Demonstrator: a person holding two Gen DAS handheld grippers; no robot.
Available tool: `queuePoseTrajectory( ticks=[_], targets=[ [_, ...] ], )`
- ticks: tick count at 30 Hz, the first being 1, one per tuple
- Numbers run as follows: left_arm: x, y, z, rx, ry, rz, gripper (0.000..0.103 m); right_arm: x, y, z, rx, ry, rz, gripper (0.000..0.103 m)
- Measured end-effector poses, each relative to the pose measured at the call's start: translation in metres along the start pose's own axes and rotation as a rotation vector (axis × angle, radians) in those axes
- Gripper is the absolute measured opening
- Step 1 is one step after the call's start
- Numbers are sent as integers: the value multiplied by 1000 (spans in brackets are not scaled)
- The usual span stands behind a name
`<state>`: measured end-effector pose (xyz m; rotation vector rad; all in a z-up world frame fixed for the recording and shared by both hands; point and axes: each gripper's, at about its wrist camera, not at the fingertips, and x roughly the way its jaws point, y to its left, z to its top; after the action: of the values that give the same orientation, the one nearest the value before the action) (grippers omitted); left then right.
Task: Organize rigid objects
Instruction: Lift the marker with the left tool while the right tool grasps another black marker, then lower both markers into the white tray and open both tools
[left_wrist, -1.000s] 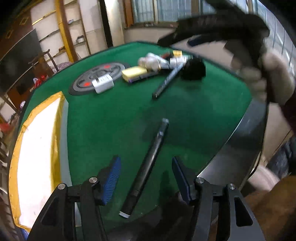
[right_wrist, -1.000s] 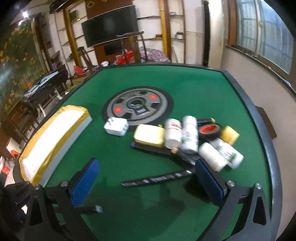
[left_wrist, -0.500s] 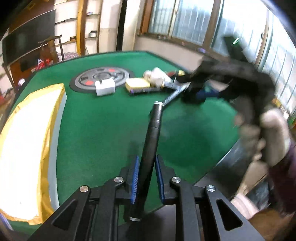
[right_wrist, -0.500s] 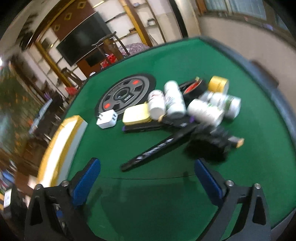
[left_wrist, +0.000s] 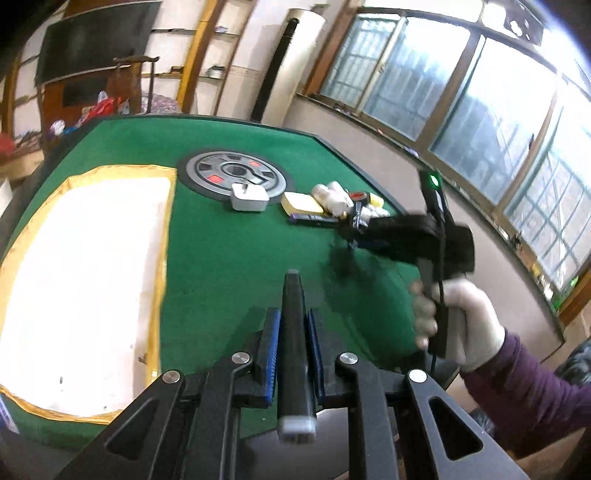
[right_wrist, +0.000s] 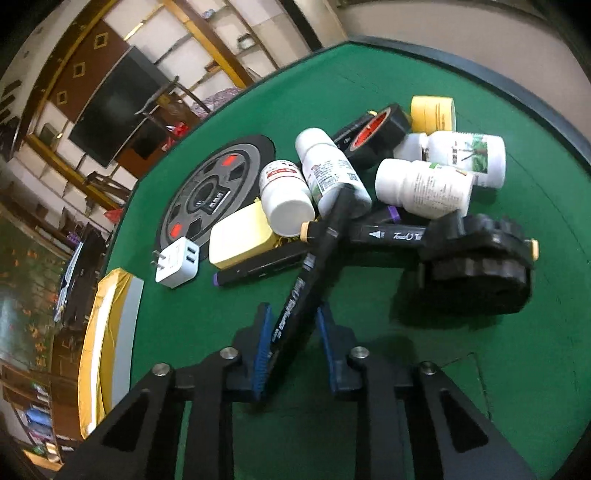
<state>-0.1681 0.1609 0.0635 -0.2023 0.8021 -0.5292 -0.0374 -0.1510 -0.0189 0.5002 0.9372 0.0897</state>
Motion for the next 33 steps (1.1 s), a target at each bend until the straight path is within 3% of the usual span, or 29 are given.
queuePoseTrajectory(
  ticks=[6, 10, 15, 20, 26, 33],
  targets=[
    [-14, 14, 11, -51, -51, -18, 14, -27, 13, -7, -80, -26, 75, 16],
    [-31, 20, 20, -65, -114, -25, 14, -43, 40, -6, -137, -16, 176, 16],
    [-49, 38, 37, -73, -158, 49, 14, -45, 95, -5, -211, 56, 314, 16],
    [-40, 80, 62, -152, -154, 113, 14, -15, 161, 0, -225, 182, 425, 16],
    [6, 134, 89, -273, -131, 201, 14, 50, 225, -7, -244, 273, 362, 16],
    [64, 178, 92, -422, -82, 157, 13, 94, 250, -12, -259, 293, 269, 16]
  ],
)
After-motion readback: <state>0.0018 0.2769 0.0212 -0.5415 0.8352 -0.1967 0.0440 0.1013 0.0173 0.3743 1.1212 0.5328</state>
